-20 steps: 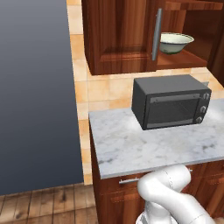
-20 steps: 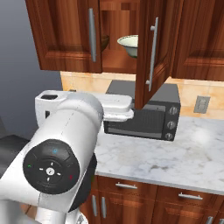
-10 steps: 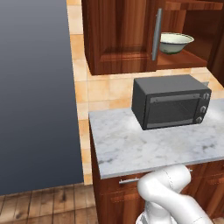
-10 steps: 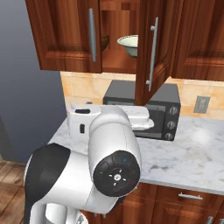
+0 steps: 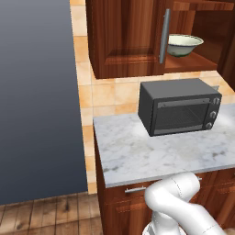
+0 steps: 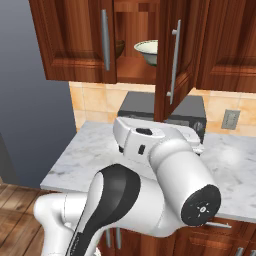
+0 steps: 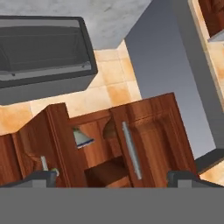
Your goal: Open the cabinet. Pick the bowls from the counter and place them in the cabinet. Then close the cabinet.
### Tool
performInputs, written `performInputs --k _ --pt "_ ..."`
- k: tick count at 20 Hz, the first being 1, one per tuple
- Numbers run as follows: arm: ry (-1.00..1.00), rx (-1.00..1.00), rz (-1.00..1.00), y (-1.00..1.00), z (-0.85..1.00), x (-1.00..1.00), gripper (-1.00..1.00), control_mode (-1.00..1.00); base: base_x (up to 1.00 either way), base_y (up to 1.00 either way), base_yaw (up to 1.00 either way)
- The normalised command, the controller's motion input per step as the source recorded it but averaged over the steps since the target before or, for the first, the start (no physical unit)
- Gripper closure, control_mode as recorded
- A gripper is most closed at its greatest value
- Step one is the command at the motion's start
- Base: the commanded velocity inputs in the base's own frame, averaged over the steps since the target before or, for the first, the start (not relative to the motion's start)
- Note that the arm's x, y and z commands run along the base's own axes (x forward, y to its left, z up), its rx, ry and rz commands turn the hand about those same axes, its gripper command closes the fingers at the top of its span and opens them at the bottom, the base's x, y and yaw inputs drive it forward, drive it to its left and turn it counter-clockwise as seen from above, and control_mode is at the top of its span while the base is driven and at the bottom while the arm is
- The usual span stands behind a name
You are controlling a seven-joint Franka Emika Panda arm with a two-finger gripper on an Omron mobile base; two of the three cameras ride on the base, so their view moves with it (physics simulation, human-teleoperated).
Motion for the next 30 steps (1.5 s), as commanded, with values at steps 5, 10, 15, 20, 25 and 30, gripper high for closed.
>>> performInputs --k 5,10,15,20,25,30 --pt "0.02 0.22 0.19 -0.53 0.01 0.56 -1.00 -1.00 0.00 0.00 0.00" --pt "0.01 0.12 0.09 0.02 0.00 0.97 -1.00 -1.00 0.00 0.00 0.00" --pt "0.00 0.09 0.07 0.44 0.00 1.00 -1.00 -1.00 0.00 0.00 0.00" --pt "0.00 0.09 0.05 0.71 0.00 1.00 -1.00 -1.00 0.00 0.00 0.00" --pt "-0.07 0.02 0.00 0.97 -0.04 1.00 -1.00 -1.00 0.00 0.00 0.00" --pt "-0.15 0.00 -0.16 1.00 0.00 1.00 -1.00 -1.00 0.00 0.00 0.00"
